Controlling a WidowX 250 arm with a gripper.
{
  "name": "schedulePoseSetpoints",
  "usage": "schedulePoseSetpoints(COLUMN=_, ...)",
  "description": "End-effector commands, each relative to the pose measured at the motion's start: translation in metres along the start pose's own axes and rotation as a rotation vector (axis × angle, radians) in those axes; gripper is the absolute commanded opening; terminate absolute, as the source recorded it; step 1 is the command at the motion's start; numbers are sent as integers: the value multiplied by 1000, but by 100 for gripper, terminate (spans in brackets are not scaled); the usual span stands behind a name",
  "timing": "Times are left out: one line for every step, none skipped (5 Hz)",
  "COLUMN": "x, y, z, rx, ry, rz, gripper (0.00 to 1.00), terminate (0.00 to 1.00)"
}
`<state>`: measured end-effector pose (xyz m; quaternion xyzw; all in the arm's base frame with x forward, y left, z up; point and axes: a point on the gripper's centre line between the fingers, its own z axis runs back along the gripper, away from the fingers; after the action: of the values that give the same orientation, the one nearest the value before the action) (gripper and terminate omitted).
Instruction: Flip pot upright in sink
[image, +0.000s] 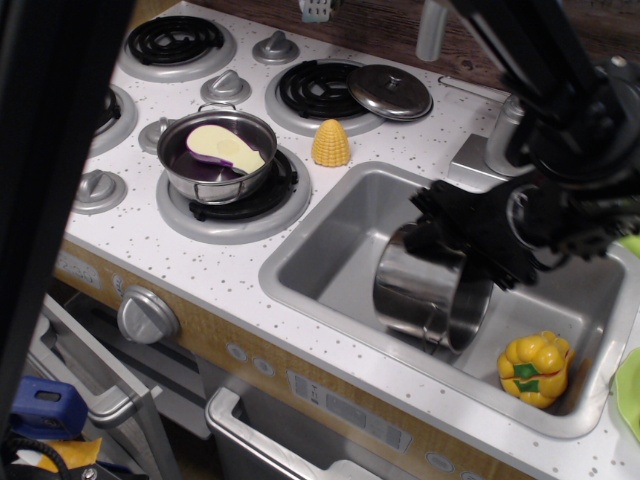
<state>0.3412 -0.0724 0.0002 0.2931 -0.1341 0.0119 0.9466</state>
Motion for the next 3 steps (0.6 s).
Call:
schedulePoseSetpoints(x=6, y=5, z=0, rx=-85, ry=6, rz=44, gripper=0, terminate=0)
schedulePoseSetpoints(x=3, y=14, z=-3, rx=-161, ry=37, rz=60, gripper=0, terminate=0)
schedulePoseSetpoints(x=-2, y=21, z=-10, rx=-286, ry=93, rz=77, gripper=0, terminate=0)
